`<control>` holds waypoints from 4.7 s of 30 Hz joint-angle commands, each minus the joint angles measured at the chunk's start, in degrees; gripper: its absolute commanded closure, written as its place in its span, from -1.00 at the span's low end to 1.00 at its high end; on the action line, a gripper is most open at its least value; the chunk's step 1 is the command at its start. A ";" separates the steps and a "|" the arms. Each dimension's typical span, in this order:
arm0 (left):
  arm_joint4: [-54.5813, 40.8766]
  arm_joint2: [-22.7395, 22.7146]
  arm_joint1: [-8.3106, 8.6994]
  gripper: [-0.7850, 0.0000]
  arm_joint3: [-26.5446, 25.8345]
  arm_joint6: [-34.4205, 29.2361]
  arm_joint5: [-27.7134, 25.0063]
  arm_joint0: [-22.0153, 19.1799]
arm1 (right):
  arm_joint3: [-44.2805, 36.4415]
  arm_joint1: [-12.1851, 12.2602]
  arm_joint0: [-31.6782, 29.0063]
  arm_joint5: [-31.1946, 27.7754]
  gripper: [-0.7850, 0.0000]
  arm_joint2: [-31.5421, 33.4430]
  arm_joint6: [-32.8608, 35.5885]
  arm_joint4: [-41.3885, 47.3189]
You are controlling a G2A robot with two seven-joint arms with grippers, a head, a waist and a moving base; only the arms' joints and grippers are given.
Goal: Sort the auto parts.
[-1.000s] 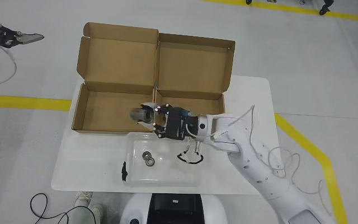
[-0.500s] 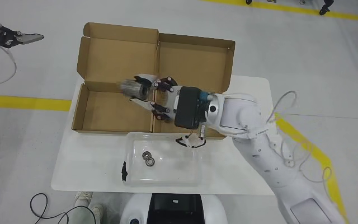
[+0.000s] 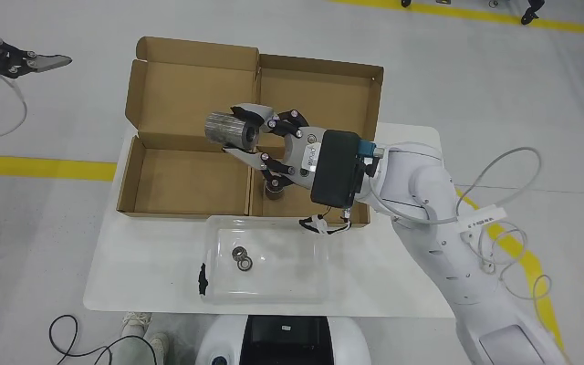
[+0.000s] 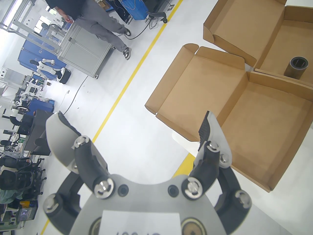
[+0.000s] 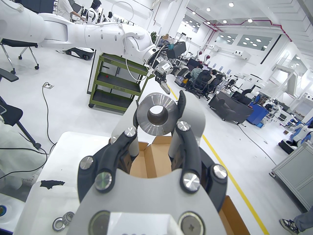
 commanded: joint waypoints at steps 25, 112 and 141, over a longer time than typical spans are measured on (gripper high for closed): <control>0.00 0.00 0.00 -1.00 0.00 0.00 0.00 0.00 | 0.00 0.00 0.00 0.01 1.00 0.00 -0.01 -0.01; 0.00 0.00 0.00 -1.00 0.00 0.00 0.00 0.00 | 39.08 -2.65 1.89 14.63 -0.38 -11.42 39.16 2.43; 0.00 0.00 0.00 -1.00 0.00 0.00 0.00 0.00 | 7.50 0.60 -13.23 6.56 -0.44 -8.04 31.23 -1.88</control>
